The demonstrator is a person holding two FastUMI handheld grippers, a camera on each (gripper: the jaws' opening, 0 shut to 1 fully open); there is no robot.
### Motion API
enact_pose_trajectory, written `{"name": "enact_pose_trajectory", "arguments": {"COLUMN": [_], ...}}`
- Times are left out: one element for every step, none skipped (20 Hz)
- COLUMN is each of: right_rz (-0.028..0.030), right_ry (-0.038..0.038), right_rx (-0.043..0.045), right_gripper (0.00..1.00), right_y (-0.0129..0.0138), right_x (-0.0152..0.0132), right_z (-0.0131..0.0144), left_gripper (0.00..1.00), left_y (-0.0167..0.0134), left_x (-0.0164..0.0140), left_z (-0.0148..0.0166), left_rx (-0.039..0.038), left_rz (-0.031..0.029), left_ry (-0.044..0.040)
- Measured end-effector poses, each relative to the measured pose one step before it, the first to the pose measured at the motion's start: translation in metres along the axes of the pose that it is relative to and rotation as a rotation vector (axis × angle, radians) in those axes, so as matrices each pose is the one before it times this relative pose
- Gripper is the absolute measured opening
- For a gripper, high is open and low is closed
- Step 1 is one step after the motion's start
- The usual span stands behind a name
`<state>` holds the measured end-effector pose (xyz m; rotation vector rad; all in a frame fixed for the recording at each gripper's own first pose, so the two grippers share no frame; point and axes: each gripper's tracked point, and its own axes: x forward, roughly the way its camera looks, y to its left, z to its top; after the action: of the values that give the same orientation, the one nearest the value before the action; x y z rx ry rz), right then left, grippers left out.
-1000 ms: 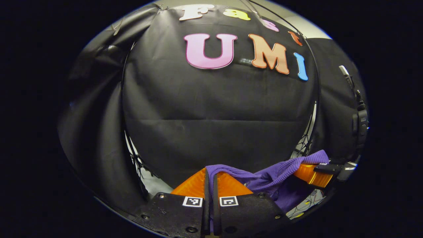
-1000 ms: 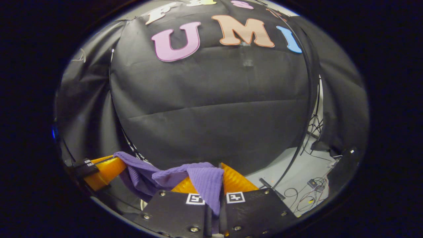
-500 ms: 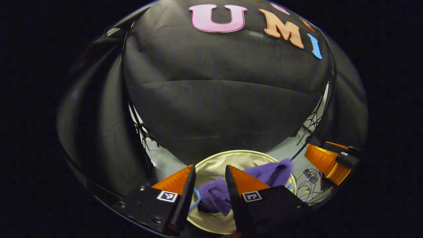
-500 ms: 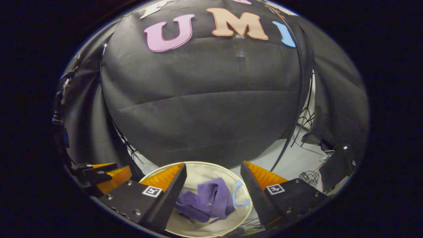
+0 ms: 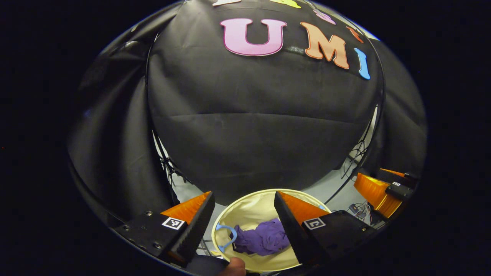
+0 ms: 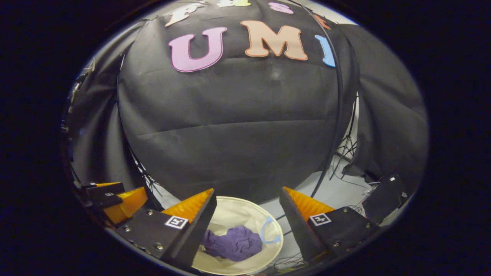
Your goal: Grasp the clothes on the hanger with both hands and then place them into the laundry hamper below.
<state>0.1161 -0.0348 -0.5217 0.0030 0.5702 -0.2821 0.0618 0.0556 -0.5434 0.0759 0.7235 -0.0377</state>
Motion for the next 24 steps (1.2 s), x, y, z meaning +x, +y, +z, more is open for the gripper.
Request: {"name": "enact_pose_trajectory", "arguments": {"right_rz": [0.00593,0.00646,-0.00583,-0.00581,-0.00947,-0.00469,0.0002,0.00087,-0.00066,-0.00071,-0.00399,-0.00545,0.00498,0.01825,0.02153,0.00496,0.0012,0.00432,0.00662,0.00703,0.00835,0.00336,0.00238,0.00391], "right_ry": [-0.00707,-0.00731,-0.00866,-0.0083,-0.01102,-0.01269,-0.01545,-0.01356,-0.01213,-0.01446,-0.01375,-0.0103,-0.01336,-0.00342,-0.00247,-0.00468,-0.00703,-0.01021,-0.00972,-0.00757,-0.00468,-0.00863,-0.01032,-0.00916], "right_rx": [-0.00149,-0.00311,-0.00659,-0.00843,-0.00089,0.00524,0.00968,0.00668,0.0045,0.00458,0.00357,0.0042,-0.00007,-0.00298,0.00061,-0.00408,-0.00525,0.00452,0.00692,0.00834,0.00804,0.01015,0.0076,0.00767], "right_gripper": [0.99,0.99,0.99,0.99,0.99,0.99,0.99,0.99,0.99,0.99,0.99,0.99,0.99,0.99,0.99,0.99,0.99,0.99,0.99,0.99,0.99,0.99,0.99,1.0], "right_y": [0.00115,0.00099,-0.00205,-0.00438,-0.00299,-0.0025,-0.0014,-0.00095,-0.00147,-0.00191,-0.00194,-0.00287,-0.00084,0.00303,0.00411,-0.00114,-0.00224,-0.00006,0.00076,0.00141,0.00125,0.00106,0.00045,0.00182], "right_x": [-0.00232,-0.00318,-0.00263,-0.00204,-0.00283,-0.00297,-0.00396,-0.00382,-0.00373,-0.00331,-0.00448,-0.00464,-0.00439,-0.00387,-0.00319,-0.00518,-0.0031,-0.0038,-0.00269,-0.00472,-0.00267,-0.00305,-0.0041,-0.0027], "right_z": [0.00519,0.00384,0.00672,0.00767,0.00824,0.00609,0.00933,0.00876,0.00846,0.00858,0.00892,0.00724,0.0096,0.00637,0.00666,0.00544,0.00563,0.00598,0.0079,0.00521,0.0057,0.00603,0.0083,0.00745], "left_gripper": [0.96,0.97,0.97,0.97,0.97,0.97,0.97,0.97,0.97,0.97,0.97,0.97,0.97,0.97,0.97,0.97,0.95,0.95,0.95,0.97,0.96,0.95,0.97,0.96], "left_y": [0.00126,-0.00136,-0.00349,-0.00199,0.00257,0.00071,-0.00168,-0.00022,0.00109,0.00158,0.00228,0.00052,0.00056,-0.00014,-0.00014,-0.00034,0.00066,-0.0002,0.00071,0.0006,0.00077,0.00101,0.00189,0.00099], "left_x": [-0.00257,-0.00287,-0.00236,-0.00221,-0.00042,-0.00181,-0.00407,-0.0024,-0.00201,-0.00279,-0.00317,-0.00445,-0.00379,-0.00353,-0.00315,-0.00423,-0.00516,-0.0039,-0.00434,-0.00437,-0.00421,-0.00385,-0.00345,-0.00317], "left_z": [0.00421,0.00529,0.00452,0.00627,0.00408,0.00447,0.00572,0.00741,0.00691,0.00706,0.00564,0.00845,0.00727,0.00634,0.00599,0.00621,0.00621,0.00846,0.00715,0.00929,0.00901,0.00995,0.00914,0.00823], "left_rx": [0.00955,0.01121,0.01046,0.00545,0.00532,0.00288,0.00256,0.00298,0.00397,0.0041,0.00466,0.00287,0.00217,0.00071,-0.00091,0.00518,0.00635,0.0037,0.00289,0.00313,0.00365,-0.00312,-0.00534,-0.00433], "left_rz": [0.00603,-0.00388,-0.01378,-0.00479,0.0047,0.00074,-0.00193,0.00069,0.00105,0.00641,0.00497,0.00194,0.00111,-0.00163,-0.00157,-0.00164,-0.00064,-0.00276,-0.00123,0.00076,0.00227,0.00313,0.00767,0.00568], "left_ry": [-0.00889,-0.01298,-0.01447,-0.01956,-0.00821,-0.01036,-0.01157,-0.01246,-0.01177,-0.00742,-0.00871,-0.01454,-0.01426,-0.0079,-0.00862,-0.00516,-0.00822,-0.0115,-0.00865,-0.01503,-0.01462,-0.01734,-0.00757,-0.00931]}}
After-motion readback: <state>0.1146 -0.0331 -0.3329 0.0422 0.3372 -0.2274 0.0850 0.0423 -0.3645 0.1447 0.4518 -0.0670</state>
